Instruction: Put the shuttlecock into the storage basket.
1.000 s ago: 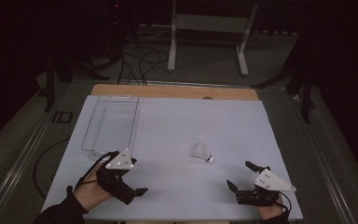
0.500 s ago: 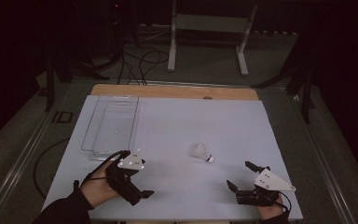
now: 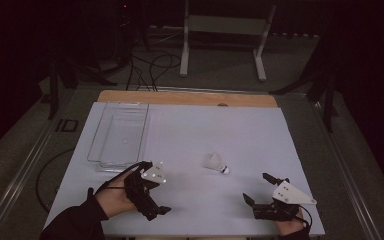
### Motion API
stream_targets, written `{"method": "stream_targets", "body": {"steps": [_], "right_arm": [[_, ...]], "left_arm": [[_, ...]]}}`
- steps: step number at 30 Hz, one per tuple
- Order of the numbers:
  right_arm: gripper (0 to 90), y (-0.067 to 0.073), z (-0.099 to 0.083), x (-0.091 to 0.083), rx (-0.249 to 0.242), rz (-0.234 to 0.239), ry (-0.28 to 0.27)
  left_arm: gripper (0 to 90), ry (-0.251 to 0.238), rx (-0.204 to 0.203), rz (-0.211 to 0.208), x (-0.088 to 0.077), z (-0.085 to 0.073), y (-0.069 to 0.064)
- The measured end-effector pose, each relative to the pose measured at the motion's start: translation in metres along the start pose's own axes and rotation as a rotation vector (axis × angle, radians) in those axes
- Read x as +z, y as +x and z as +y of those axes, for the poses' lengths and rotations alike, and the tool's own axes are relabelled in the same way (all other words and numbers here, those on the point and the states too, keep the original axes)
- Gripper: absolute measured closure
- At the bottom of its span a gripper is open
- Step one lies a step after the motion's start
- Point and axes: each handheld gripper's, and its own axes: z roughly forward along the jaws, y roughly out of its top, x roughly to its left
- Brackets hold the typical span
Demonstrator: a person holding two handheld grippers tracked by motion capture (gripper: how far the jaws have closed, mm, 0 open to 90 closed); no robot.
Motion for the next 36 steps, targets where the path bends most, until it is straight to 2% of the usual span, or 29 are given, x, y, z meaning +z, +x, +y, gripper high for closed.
{"method": "stream_targets", "body": {"steps": [4, 8, 12, 18, 23, 27, 36], "right_arm": [[7.9, 0.000, 0.000, 0.000, -0.001, 0.002, 0.003], [8.0, 0.000, 0.000, 0.000, -0.002, 0.000, 0.002], [8.0, 0.000, 0.000, -0.001, -0.007, 0.001, 0.003], [8.0, 0.001, 0.001, -0.001, -0.007, 0.000, 0.002], [8.0, 0.001, 0.001, -0.001, -0.007, 0.003, 0.004], [8.0, 0.001, 0.001, -0.001, -0.006, 0.004, 0.004], [8.0, 0.001, 0.000, -0.001, -0.008, 0.007, 0.006]], "left_arm": [[0.0, -0.001, -0.004, -0.021, 0.003, 0.001, 0.001], [0.0, 0.019, 0.011, -0.029, 0.005, 0.003, -0.001], [0.0, 0.050, 0.030, -0.058, 0.009, 0.005, -0.001], [0.0, 0.090, 0.047, -0.066, 0.013, 0.010, 0.001], [0.0, 0.130, 0.090, -0.092, 0.022, 0.015, 0.001], [0.0, 0.133, 0.084, -0.147, 0.027, 0.020, 0.006], [0.0, 0.157, 0.090, -0.153, 0.034, 0.034, 0.015]]}}
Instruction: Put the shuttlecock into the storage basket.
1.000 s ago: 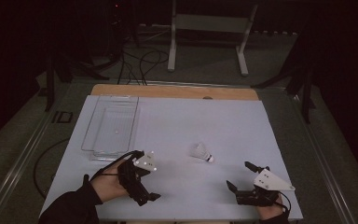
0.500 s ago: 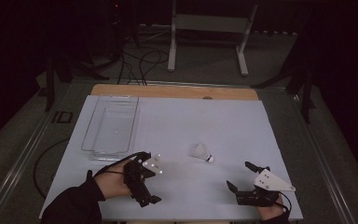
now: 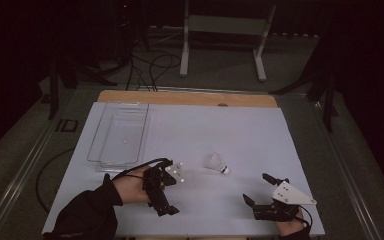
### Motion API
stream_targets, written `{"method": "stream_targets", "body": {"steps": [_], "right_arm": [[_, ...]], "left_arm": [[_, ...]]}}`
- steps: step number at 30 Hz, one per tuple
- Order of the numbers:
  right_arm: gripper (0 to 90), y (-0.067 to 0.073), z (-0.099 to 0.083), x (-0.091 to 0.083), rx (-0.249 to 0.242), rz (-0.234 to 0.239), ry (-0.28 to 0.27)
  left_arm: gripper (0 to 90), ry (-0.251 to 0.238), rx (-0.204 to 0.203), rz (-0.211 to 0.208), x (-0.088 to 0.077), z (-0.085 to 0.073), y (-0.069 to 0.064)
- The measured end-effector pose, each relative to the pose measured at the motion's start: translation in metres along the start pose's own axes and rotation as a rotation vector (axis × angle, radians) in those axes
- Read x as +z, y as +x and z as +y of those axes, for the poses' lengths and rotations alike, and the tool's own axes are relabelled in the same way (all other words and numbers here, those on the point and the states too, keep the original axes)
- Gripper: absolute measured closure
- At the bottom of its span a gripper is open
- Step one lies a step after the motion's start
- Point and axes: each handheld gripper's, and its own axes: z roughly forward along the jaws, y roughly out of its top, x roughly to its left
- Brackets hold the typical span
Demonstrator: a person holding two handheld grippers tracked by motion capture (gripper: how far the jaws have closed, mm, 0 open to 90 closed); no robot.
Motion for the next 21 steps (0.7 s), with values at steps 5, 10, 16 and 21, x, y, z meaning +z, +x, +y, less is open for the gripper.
{"method": "stream_targets", "body": {"steps": [5, 10, 16, 21], "right_arm": [[8.0, 0.000, 0.000, 0.000, 0.001, 0.000, 0.000], [8.0, 0.000, 0.000, 0.000, 0.000, 0.000, -0.001], [8.0, 0.000, 0.000, 0.000, 0.000, 0.002, 0.004], [8.0, 0.000, 0.000, 0.001, 0.001, 0.005, 0.004]], "left_arm": [[0.0, 0.004, 0.024, 0.002, 0.002, 0.006, 0.003], [0.0, 0.025, 0.038, 0.000, 0.003, 0.010, 0.007], [0.0, 0.027, 0.042, 0.005, 0.004, 0.016, 0.013], [0.0, 0.029, 0.052, 0.009, 0.005, 0.023, 0.018]]}}
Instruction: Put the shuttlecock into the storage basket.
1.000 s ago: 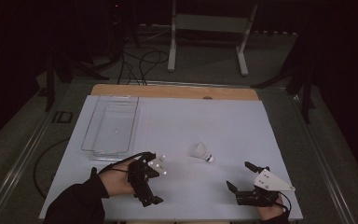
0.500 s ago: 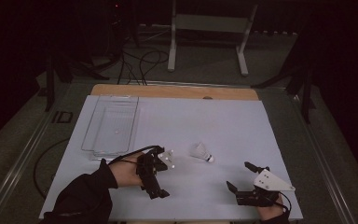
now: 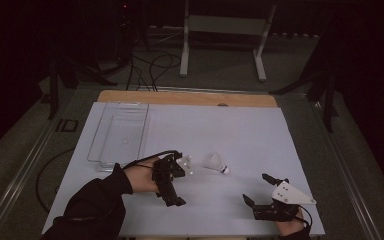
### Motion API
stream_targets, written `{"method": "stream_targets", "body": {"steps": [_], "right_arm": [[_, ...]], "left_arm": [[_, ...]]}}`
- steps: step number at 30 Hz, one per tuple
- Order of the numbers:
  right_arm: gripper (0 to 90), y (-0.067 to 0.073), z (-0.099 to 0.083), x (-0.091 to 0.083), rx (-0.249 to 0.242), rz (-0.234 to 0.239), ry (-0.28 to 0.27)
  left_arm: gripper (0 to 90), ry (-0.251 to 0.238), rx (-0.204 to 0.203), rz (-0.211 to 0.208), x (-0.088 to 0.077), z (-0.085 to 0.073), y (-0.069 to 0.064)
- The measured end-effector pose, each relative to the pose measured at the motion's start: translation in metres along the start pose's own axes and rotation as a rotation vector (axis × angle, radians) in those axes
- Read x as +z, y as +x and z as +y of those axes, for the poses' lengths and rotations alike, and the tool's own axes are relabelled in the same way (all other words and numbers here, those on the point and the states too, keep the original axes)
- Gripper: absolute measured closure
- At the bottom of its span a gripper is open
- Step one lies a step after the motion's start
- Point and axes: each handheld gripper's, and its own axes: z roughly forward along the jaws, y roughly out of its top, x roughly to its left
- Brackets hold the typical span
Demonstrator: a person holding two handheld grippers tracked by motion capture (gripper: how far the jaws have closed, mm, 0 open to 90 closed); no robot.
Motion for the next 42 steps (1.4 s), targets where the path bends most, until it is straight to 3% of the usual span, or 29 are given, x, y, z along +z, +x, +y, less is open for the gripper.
{"method": "stream_targets", "body": {"steps": [19, 27, 42], "right_arm": [[8.0, 0.000, 0.000, 0.000, 0.005, 0.006, 0.002], [8.0, 0.000, 0.000, 0.000, 0.004, 0.005, 0.002], [8.0, 0.000, -0.001, 0.000, 0.005, 0.008, 0.006]], "left_arm": [[0.1, 0.024, -0.009, -0.022, 0.012, 0.014, 0.013], [0.1, 0.049, 0.005, 0.004, 0.018, 0.023, 0.020], [0.2, 0.064, 0.005, 0.002, 0.030, 0.034, 0.033]]}}
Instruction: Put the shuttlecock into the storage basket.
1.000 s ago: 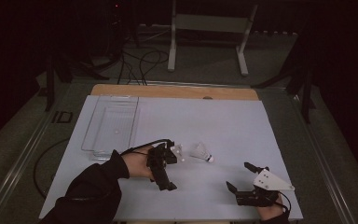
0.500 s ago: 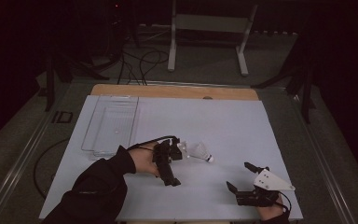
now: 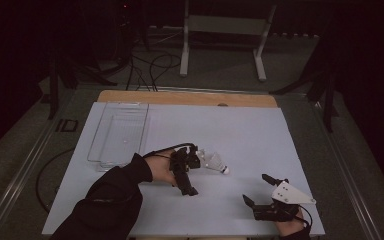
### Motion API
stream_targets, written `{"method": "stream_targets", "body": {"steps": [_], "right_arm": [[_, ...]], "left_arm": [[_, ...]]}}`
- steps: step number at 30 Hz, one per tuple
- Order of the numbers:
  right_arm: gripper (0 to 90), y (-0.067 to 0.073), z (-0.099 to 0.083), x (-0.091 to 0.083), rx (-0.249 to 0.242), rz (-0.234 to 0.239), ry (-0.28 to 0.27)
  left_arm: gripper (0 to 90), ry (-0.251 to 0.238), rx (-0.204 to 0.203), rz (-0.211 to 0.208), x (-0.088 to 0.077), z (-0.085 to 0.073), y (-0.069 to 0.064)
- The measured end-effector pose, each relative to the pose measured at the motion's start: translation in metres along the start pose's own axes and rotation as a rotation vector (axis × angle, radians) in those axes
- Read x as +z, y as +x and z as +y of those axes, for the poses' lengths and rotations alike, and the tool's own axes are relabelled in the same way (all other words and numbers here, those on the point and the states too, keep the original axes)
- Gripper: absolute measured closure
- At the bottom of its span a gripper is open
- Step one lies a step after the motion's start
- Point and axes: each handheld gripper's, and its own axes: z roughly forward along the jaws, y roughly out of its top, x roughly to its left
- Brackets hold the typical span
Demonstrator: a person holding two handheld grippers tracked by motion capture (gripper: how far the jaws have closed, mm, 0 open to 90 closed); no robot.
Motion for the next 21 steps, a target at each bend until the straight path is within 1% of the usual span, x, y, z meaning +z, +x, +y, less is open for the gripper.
{"method": "stream_targets", "body": {"steps": [4, 5, 7, 10, 13, 14, 16, 19, 21], "right_arm": [[8.0, 0.000, 0.000, 0.000, 0.001, 0.002, 0.000], [8.0, 0.000, 0.000, 0.000, 0.002, 0.002, 0.000], [8.0, 0.000, 0.000, 0.000, 0.002, 0.002, 0.000], [8.0, 0.000, 0.000, -0.001, 0.002, 0.001, 0.000], [8.0, 0.000, 0.000, -0.001, 0.001, 0.001, -0.001], [8.0, 0.000, 0.000, -0.001, 0.002, 0.002, 0.000], [8.0, 0.000, 0.000, -0.001, 0.004, 0.002, 0.000], [8.0, 0.000, 0.000, -0.002, 0.004, 0.003, -0.003], [8.0, 0.000, 0.000, -0.002, 0.004, 0.003, -0.004]], "left_arm": [[0.2, -0.003, -0.005, 0.000, 0.004, 0.003, 0.004], [0.2, -0.006, -0.007, 0.009, 0.005, 0.003, 0.005], [0.2, 0.005, -0.002, 0.015, 0.007, 0.005, 0.007], [0.2, 0.017, 0.000, 0.012, 0.010, 0.007, 0.012], [0.2, 0.002, -0.011, 0.001, 0.014, 0.010, 0.015], [0.2, 0.007, -0.010, -0.009, 0.015, 0.010, 0.016], [0.2, 0.021, -0.004, 0.002, 0.018, 0.012, 0.018], [0.2, 0.041, -0.003, 0.007, 0.022, 0.014, 0.022], [0.2, 0.044, -0.004, 0.006, 0.025, 0.015, 0.024]]}}
